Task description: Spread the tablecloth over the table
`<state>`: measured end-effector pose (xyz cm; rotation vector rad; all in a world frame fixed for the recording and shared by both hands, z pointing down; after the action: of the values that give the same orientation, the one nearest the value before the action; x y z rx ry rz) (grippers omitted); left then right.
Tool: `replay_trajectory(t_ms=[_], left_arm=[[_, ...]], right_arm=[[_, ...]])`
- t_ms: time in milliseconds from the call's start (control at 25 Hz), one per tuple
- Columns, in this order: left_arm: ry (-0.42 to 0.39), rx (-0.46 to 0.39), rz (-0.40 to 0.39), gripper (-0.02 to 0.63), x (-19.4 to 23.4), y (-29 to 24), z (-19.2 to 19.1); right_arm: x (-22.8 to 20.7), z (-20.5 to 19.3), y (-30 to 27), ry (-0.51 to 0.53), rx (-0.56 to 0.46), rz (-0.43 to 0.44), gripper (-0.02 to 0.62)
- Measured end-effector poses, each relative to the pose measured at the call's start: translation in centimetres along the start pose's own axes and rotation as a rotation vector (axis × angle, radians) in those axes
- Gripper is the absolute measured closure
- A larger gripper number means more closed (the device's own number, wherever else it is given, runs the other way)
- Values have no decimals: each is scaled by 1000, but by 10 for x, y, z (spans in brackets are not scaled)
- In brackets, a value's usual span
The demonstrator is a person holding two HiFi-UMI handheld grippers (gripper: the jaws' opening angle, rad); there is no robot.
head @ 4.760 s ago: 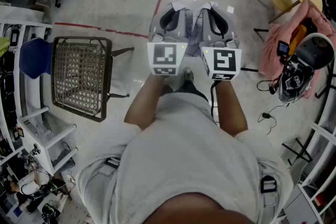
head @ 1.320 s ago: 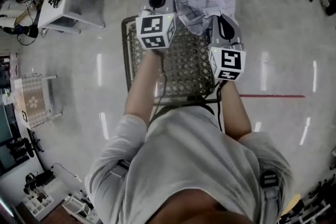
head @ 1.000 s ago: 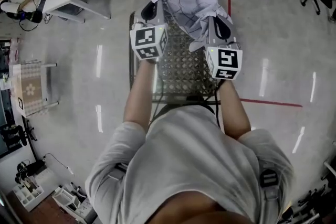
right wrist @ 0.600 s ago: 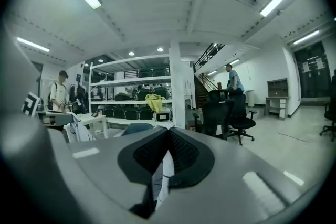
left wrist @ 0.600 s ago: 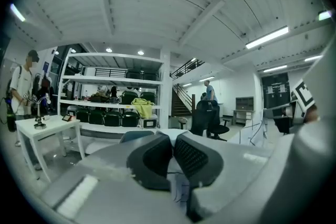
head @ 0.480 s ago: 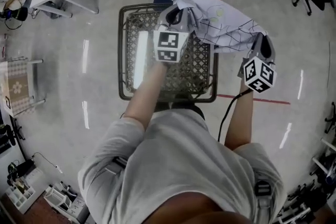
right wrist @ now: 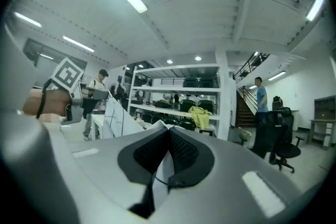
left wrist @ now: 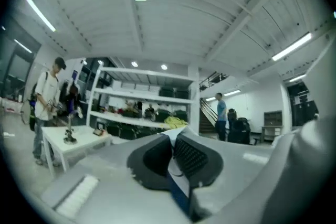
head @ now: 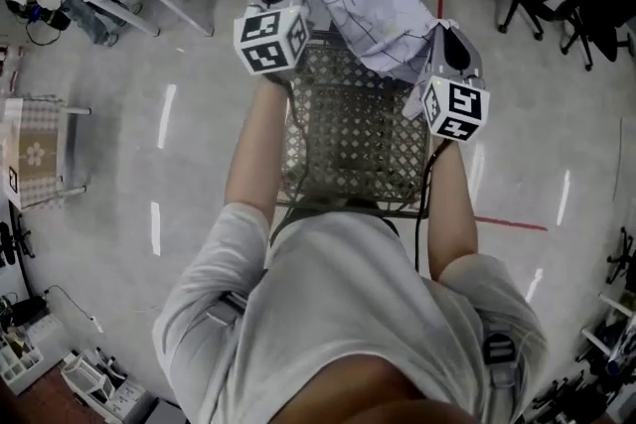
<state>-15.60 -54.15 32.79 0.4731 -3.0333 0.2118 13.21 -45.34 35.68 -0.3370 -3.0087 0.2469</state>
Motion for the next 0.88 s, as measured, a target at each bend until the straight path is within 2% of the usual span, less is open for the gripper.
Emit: replay_trajectory(t_ms=[120,200,320,440,560,680,760,880], left_arm=[[-47,-208,150,584,103,78,96],[-65,-250,266,583,165,144,122],[-94,-133,420,583,237,197,90],[-92,36,467,583,259,202,23],[-70,147,437,583,238,187,-31],[-78,218,356,583,208,157,-51],[-113,236,291,583,187,132,-44],[-169,208,199,583,153,93,-7]], right_arm=[[65,50,-17,13,-94,97,588],[109,60,-20,-2,-103,165,588],[166,45,-36,1,-56,247,588],[184,21,-54,4,21,259,588],[150,-3,-69,-57,94,220,589],[90,-21,-82,-133,128,138,589],[39,-26,-87,-197,133,75,589],[-49,-6,-72,-236,95,-52,589]])
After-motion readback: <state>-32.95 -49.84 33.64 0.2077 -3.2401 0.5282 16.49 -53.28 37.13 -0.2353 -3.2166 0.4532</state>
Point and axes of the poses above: the fingertips, and each gripper's own axes: y backward along the fingers, x to its left, z out of its top, the point moved 5 cm from there along y, backward along the fingers, and after that the axes turned 6 degrees about x, right-handed, at the moved point
